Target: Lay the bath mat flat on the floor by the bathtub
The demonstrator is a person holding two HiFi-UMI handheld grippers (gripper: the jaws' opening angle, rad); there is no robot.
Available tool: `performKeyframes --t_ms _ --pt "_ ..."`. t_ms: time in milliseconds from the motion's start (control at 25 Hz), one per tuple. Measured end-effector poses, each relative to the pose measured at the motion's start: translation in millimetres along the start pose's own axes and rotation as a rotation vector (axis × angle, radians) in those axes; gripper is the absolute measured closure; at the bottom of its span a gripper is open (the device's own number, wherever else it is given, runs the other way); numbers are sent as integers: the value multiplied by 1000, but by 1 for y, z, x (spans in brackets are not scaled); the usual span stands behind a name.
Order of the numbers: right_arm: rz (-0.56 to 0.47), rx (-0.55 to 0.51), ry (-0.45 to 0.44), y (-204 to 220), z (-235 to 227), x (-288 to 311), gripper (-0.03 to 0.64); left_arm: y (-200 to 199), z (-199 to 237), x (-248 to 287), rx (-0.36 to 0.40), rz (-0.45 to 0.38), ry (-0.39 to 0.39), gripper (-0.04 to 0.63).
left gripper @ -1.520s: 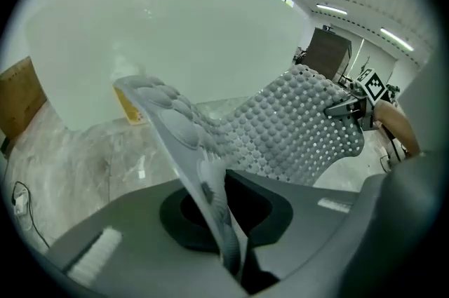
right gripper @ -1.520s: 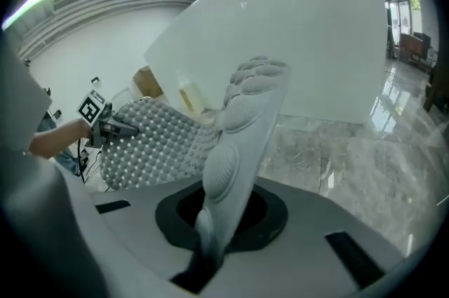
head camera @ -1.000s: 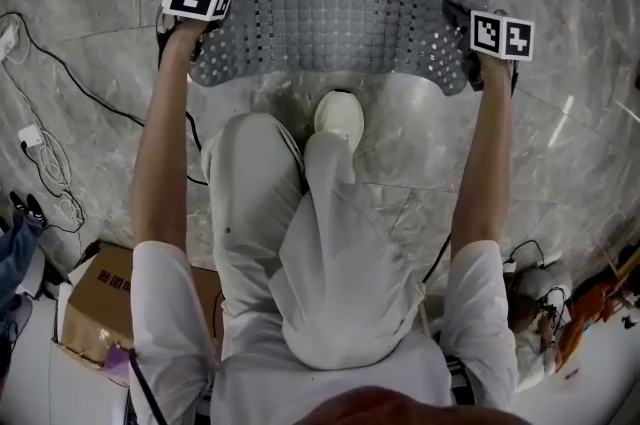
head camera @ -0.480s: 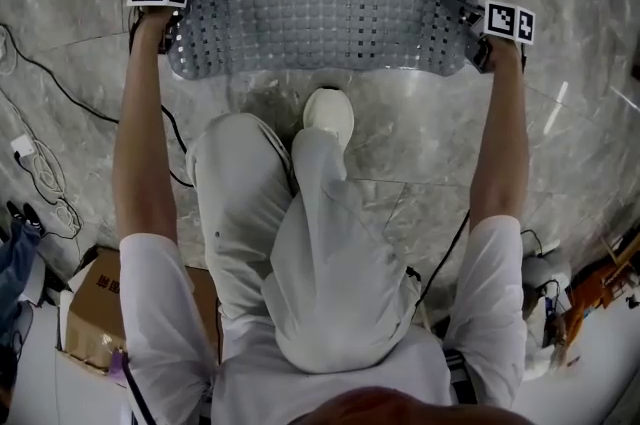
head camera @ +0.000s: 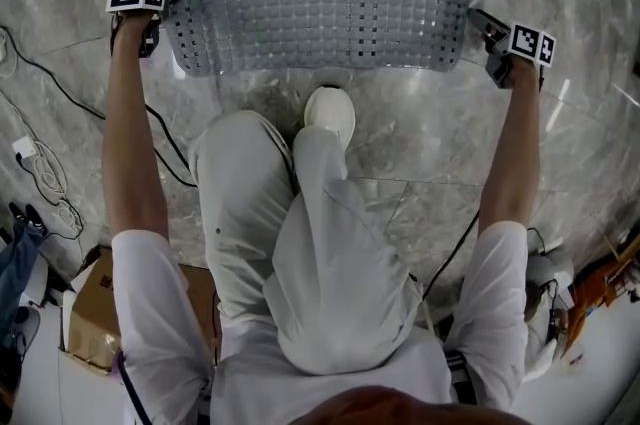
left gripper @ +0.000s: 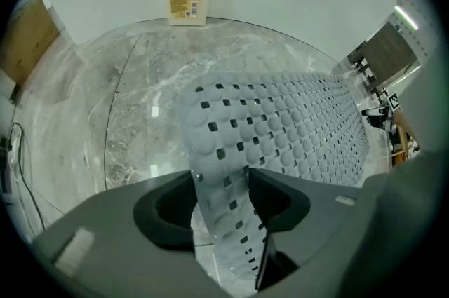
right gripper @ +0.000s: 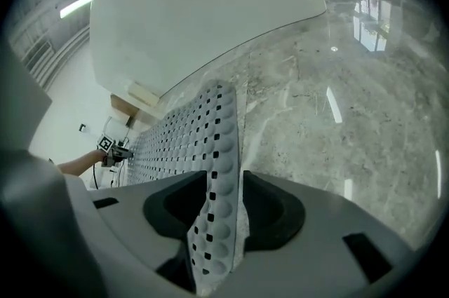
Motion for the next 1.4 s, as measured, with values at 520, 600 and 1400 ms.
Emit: performKeyframes --t_ms 520,600,1400 --pt "-176 -277 182 -5 36 6 466 7 26 -39 -79 -148 -164 373" --pt "-218 -348 233 -2 53 13 471 7 21 -44 -93 -191 -201 376" --pt "-446 -454 147 91 262 -137 612 1 -171 -236 316 -429 -382 598"
Point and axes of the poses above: the fingertips, and each gripper's own axes: x forward along the fingers, z to its left, y out of its underside, the point moved 6 cm from there along -x, backward along the fingers, and after that the axes turned 10 degrees about x, right-handed, at the moved point
